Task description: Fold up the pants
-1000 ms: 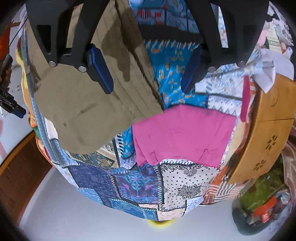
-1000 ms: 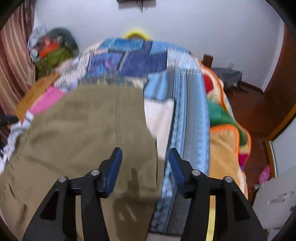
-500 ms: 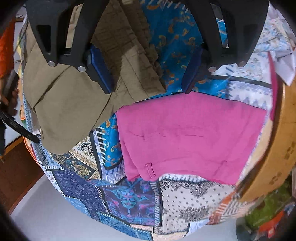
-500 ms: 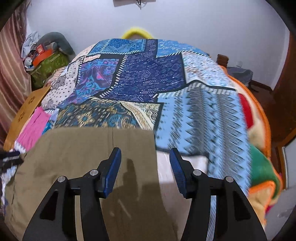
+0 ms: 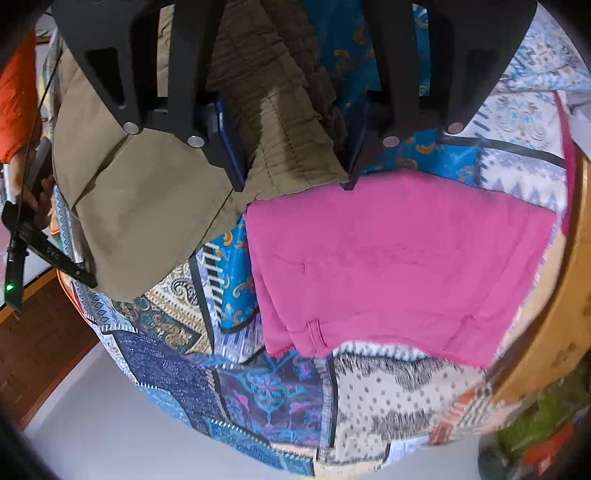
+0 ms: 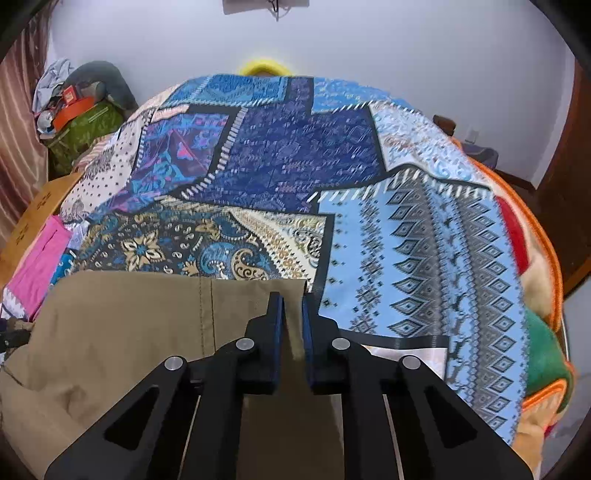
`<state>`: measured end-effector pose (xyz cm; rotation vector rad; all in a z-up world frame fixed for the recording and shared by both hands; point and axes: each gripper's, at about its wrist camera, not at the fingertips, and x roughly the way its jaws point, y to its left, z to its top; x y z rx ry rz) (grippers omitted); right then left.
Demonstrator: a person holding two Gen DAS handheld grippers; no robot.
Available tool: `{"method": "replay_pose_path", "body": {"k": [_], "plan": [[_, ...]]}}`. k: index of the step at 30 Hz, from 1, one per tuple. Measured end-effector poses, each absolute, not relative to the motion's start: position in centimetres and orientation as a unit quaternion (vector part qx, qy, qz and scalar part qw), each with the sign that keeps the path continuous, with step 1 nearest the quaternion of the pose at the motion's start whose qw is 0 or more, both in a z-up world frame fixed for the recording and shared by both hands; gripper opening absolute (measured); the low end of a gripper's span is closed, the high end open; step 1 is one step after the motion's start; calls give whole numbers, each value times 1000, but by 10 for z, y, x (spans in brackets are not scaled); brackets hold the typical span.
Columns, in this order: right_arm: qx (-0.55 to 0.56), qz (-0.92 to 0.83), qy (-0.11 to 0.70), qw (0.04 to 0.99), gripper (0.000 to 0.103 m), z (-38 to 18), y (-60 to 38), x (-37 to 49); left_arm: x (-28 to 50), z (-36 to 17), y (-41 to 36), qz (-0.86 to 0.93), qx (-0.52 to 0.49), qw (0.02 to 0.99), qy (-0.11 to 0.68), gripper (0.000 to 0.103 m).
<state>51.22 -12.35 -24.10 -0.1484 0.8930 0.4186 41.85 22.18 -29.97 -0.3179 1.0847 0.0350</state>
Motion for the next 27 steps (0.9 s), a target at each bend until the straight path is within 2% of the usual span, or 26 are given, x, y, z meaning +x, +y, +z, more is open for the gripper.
{"method": "replay_pose_path", "body": {"k": [6,15,21,27], "plan": [[-96,171,377,905,4,-205,-126,500,411,-239,213,50,-84,888,450,49],[-57,180,300,935,1,-118,-151,466,382,-151,200,50,-38,926,373,49],[-55,217,274,935,1,-84,-178,406,334,-136,183,29,-23,932,361,49],[-56,244,275,928,1,-79,-203,337,281,-141,171,10,-10,930,366,49]]}}
